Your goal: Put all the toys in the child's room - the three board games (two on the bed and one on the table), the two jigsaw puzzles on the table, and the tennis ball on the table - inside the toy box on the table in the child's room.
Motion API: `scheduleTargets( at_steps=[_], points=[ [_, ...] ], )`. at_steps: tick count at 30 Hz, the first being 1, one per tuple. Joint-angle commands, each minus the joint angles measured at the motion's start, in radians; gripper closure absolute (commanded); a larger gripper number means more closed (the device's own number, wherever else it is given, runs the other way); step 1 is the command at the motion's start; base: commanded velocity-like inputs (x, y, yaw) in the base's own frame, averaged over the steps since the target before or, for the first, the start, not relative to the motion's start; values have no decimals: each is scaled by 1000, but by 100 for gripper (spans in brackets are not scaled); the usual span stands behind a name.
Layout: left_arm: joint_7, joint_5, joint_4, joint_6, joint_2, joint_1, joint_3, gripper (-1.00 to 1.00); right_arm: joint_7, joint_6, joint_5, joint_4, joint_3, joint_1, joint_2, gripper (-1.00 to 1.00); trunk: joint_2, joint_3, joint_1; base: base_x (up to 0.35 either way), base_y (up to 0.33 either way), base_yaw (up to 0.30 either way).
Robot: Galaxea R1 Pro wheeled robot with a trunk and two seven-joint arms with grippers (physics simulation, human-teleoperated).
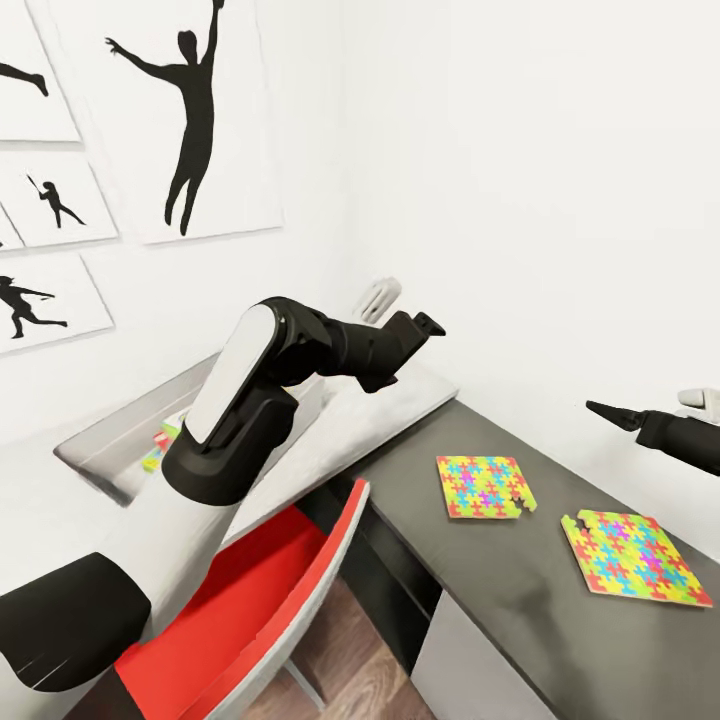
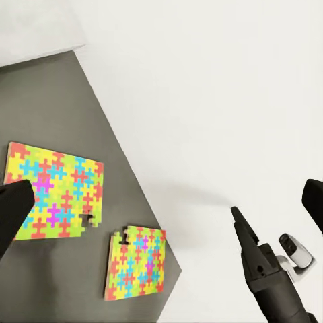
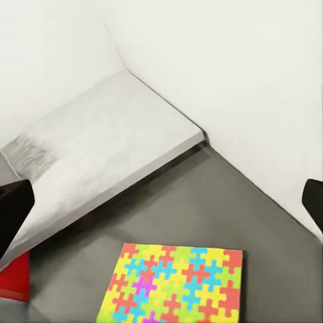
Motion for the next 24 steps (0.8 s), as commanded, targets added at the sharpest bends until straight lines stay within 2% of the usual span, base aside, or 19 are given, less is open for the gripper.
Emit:
scheduleTargets(
  at_steps=[1,8,18,24],
  points=[
    [6,3,-2,12,1,2,0,-100,3,6,-1,0,-1,-1,0,-100,-1,-1,0,0,0,-296],
    [-18,9,-7,19,4,38,-3,-100,2,8,-1,0,-1,-2,0,-100,-1,-1,0,-18,4,-296],
    [-21,11,10,20,4,50,-5,-100,2,9,-1,0,-1,-2,0,-100,-1,-1,0,-117,66,-296],
    [-11,5,47,27,5,45,-33,-100,1,9,3,0,0,7,-2,-100,-1,-1,0,-11,7,-296]
  ],
)
